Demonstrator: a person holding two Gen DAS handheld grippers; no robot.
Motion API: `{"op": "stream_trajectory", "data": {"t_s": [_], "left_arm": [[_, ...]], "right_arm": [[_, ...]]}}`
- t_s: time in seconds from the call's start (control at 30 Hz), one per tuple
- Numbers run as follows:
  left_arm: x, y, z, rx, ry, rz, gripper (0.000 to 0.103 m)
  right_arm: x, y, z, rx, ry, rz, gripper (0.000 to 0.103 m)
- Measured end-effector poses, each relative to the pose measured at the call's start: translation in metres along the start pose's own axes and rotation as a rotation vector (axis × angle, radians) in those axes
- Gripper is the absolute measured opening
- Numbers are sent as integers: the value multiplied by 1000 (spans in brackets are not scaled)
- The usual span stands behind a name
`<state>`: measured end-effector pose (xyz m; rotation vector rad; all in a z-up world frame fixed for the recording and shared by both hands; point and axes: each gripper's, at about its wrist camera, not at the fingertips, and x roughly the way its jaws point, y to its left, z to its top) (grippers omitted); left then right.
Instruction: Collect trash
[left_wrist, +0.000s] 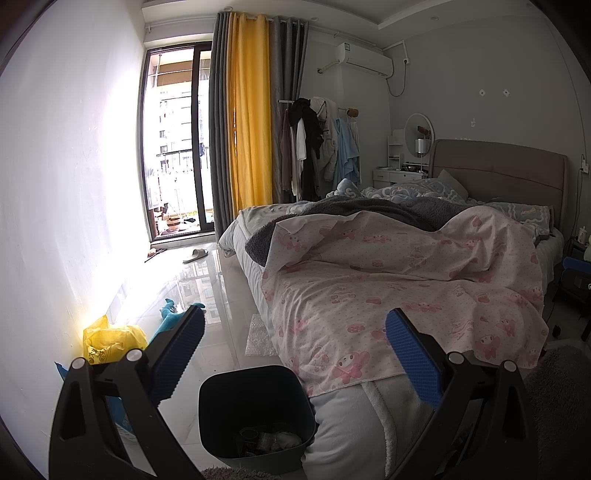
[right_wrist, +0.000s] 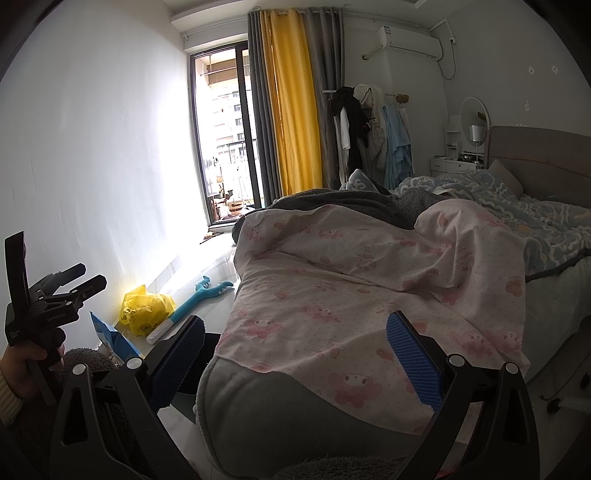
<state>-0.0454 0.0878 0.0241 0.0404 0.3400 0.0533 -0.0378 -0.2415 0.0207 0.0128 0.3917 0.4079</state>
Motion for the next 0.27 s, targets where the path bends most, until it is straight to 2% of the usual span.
{"op": "stream_trajectory", "data": {"t_s": [0.27], "left_arm": [[2, -1, -2, 1, 4, 1, 100]], "right_arm": [[0, 1, 0, 1, 0, -1, 100]]}}
